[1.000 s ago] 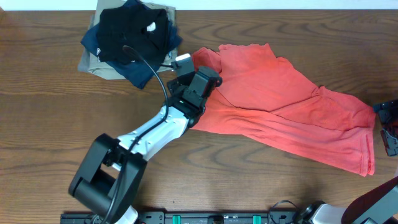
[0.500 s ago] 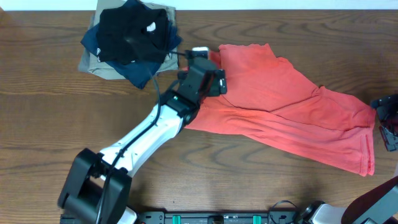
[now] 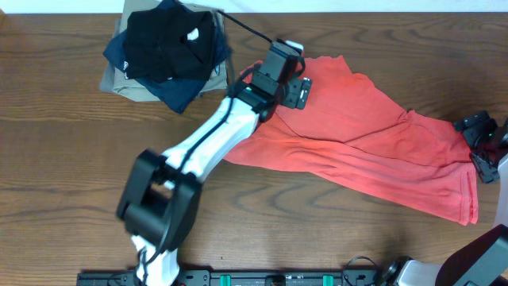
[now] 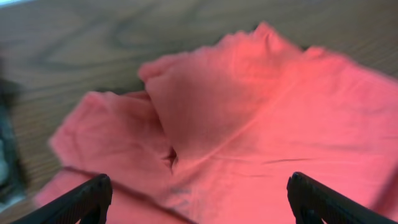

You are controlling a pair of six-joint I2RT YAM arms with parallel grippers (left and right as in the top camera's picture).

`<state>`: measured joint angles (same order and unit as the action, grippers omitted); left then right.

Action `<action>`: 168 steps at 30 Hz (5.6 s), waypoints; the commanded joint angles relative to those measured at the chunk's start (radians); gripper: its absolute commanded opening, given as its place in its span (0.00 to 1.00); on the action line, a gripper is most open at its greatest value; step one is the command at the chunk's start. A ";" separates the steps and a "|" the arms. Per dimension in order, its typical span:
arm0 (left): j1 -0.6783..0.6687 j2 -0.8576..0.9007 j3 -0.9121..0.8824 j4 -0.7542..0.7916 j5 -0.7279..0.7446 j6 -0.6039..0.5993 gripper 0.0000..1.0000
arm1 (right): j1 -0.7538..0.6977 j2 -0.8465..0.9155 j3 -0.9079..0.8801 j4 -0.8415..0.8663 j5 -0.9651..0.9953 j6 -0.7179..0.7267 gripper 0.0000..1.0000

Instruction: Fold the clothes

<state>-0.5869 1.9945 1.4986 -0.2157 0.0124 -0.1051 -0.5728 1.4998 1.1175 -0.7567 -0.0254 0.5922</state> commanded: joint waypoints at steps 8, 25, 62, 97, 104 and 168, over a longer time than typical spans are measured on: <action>0.005 0.144 0.011 0.111 0.006 0.060 0.87 | 0.008 0.010 0.014 -0.028 -0.002 -0.059 0.99; 0.008 0.183 0.011 0.140 0.007 0.059 0.79 | 0.011 0.010 0.014 -0.044 -0.007 -0.059 0.99; 0.008 0.204 0.011 0.172 0.003 0.060 0.06 | 0.011 0.010 0.014 -0.035 -0.007 -0.078 0.96; 0.134 0.044 0.011 -0.154 0.003 -0.020 0.06 | 0.001 0.236 0.087 0.172 0.072 -0.190 0.91; 0.134 0.044 0.011 -0.166 0.003 -0.020 0.06 | -0.037 0.375 0.252 0.121 0.110 -0.276 0.94; 0.141 -0.050 0.011 -0.124 0.003 -0.020 0.06 | -0.089 0.550 0.373 0.027 0.122 -0.220 0.01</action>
<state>-0.4545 2.0365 1.4986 -0.3386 0.0200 -0.1158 -0.6300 2.0396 1.4601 -0.7227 0.0860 0.3332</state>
